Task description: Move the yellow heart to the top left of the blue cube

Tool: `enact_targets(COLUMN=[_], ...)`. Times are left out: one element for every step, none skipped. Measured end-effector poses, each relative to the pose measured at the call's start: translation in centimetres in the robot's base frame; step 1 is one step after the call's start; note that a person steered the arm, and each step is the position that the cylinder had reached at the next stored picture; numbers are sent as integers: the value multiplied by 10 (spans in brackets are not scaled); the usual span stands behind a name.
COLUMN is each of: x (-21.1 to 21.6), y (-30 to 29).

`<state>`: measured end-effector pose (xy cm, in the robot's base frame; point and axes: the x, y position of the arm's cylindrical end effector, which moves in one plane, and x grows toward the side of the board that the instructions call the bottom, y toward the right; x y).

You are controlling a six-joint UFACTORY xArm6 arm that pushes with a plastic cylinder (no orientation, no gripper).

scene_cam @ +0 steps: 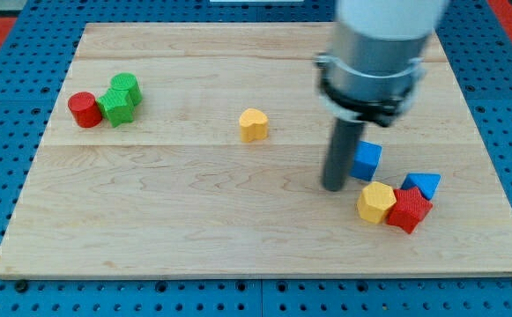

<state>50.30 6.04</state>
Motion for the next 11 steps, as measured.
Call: enact_targets(x=[-52,-98,-108,-131,-170,-200,-175,-131,-104,-92,-99], y=[-50,-50,-47,18,-34,-107,-151,-138,-88,-41,-6])
